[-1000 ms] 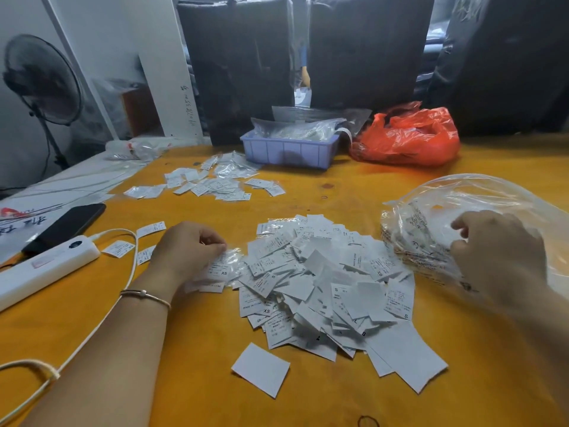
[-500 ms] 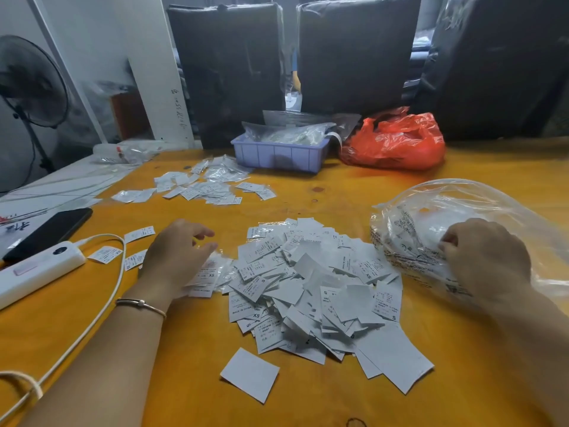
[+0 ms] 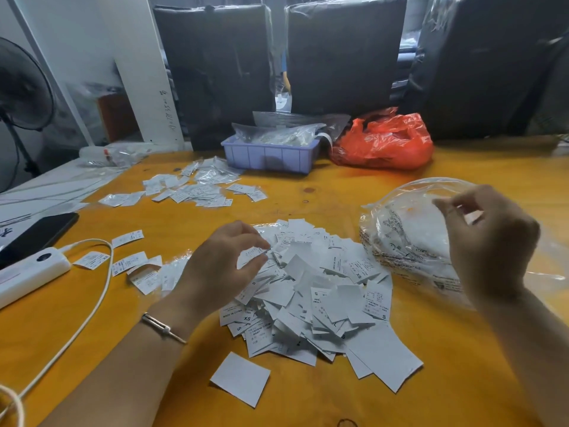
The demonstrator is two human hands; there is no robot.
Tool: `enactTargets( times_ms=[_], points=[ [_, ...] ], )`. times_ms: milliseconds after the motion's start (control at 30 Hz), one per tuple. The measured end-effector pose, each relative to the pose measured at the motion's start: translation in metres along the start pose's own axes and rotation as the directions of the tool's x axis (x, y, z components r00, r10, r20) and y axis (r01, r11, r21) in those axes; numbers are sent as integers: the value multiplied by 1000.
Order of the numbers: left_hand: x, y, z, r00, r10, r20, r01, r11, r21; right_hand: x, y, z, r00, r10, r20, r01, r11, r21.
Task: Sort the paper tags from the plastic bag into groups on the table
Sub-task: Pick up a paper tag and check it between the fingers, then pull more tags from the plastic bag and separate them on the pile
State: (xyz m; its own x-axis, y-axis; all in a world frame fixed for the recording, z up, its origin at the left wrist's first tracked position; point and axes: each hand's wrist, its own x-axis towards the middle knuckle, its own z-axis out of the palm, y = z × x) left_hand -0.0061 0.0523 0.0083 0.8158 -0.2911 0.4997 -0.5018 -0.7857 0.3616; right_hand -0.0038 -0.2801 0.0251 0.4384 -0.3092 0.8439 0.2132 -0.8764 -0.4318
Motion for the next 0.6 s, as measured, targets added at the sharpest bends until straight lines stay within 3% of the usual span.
enactTargets(
  times_ms=[67,100,200,267,333,467,600],
  points=[
    [1,5,1,1000,21,2,-21,1000,-18,-1,-15,-6,994,61,-86,-35,961,276],
    [1,8,3,1000,30,1,-30,999,-42,-3,-25,-8,991,124,-58,-86,893,442],
    [0,20,6,1000,19,24,-12,973,-231,-19,-52,-8,931,246,269,-364,611,703],
    [0,28,8,997,-25,75,53,918,-393,-34,-65,-3,834,250,492,-548,473,690],
    [0,34,10,987,-78,142,140,849,-509,-47,-72,1,763,202,614,-633,428,645],
    [0,43,13,944,-104,314,293,706,-645,-58,-85,2,701,86,708,-669,423,611],
    [-1,47,12,931,-92,353,335,598,-728,-58,-89,0,670,75,738,-694,415,588]
  ],
)
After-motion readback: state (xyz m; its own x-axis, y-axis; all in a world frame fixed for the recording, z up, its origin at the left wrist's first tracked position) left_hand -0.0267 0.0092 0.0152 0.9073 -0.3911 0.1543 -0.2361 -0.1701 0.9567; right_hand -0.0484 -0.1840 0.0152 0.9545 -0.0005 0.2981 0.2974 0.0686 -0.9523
